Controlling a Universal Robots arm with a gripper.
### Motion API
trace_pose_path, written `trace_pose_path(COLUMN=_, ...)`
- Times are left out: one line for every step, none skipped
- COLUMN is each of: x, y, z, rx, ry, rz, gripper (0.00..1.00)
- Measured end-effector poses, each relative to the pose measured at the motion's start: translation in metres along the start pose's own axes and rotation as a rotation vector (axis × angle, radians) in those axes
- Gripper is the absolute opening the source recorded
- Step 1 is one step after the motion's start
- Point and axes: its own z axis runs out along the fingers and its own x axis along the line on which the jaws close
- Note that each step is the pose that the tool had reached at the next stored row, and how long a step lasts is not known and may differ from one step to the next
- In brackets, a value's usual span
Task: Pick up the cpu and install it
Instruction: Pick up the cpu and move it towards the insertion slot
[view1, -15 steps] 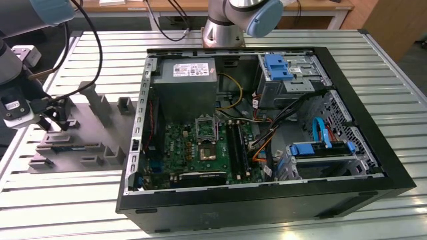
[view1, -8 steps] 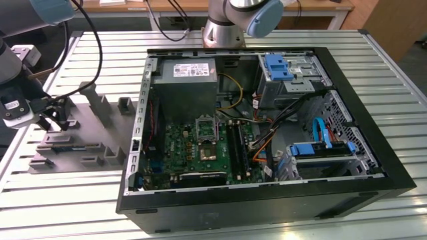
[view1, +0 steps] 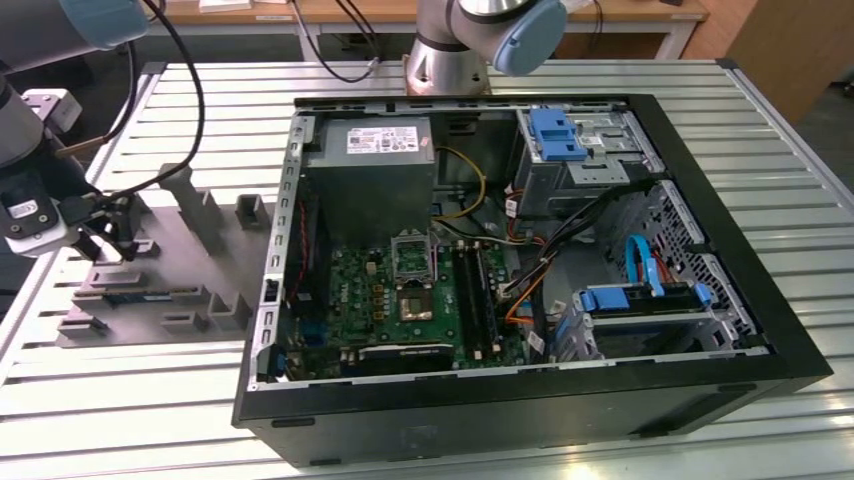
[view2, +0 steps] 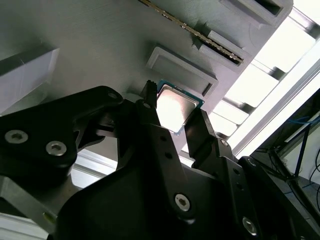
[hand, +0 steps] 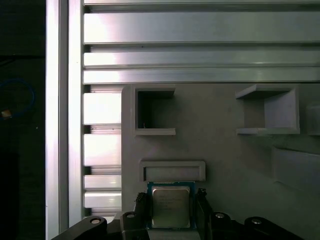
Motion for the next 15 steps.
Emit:
trace_pose_path(x=0.0, y=0.0, z=-0.0001, rx=0.0, ry=0.0001, rz=0.0, gripper=0.47)
trace_pose_path(x=0.0, y=0.0, z=-0.0001, rx=0.0, ry=0.0001, rz=0.0, gripper=0.47)
trace_pose_path(x=0.0, y=0.0, z=-0.0002, rx=0.0001, ry=0.0001, rz=0.0, gripper=0.47)
trace_pose_path(x=0.0, y=0.0, z=-0.0003, rx=0.0, ry=0.0001, rz=0.0, gripper=0.47)
trace_pose_path(x=0.0, y=0.0, z=-0.0005, rx=0.0001, ry=0.0002, rz=0.0, gripper=0.47)
trace_pose_path(x=0.0, y=0.0, z=-0.0008, rx=0.0001, ry=0.0003, rz=0.0, gripper=0.47)
trace_pose_path(x=0.0, y=0.0, z=-0.0013, rx=0.0002, ry=0.0004, rz=0.0, gripper=0.47)
trace_pose_path(x=0.0, y=0.0001, z=-0.0017, rx=0.0002, ry=0.0003, rz=0.0, gripper=0.47)
trace_pose_path(x=0.0, y=0.0001, z=-0.0023, rx=0.0001, ry=0.0002, rz=0.0, gripper=0.47)
trace_pose_path(x=0.0, y=0.0001, z=-0.0029, rx=0.0002, ry=0.0002, rz=0.0, gripper=0.47)
trace_pose_path(x=0.0, y=0.0001, z=-0.0034, rx=0.0001, ry=0.0002, rz=0.0, gripper=0.47)
trace_pose_path(x=0.0, y=0.0001, z=-0.004, rx=0.0001, ry=0.0002, rz=0.0, gripper=0.47)
trace_pose_path(x=0.0, y=0.0002, z=-0.0045, rx=0.0001, ry=0.0001, rz=0.0, gripper=0.47)
trace_pose_path(x=0.0, y=0.0002, z=-0.0051, rx=0.0001, ry=0.0001, rz=0.0, gripper=0.47)
trace_pose_path(x=0.0, y=0.0002, z=-0.0057, rx=0.0001, ry=0.0001, rz=0.0, gripper=0.47)
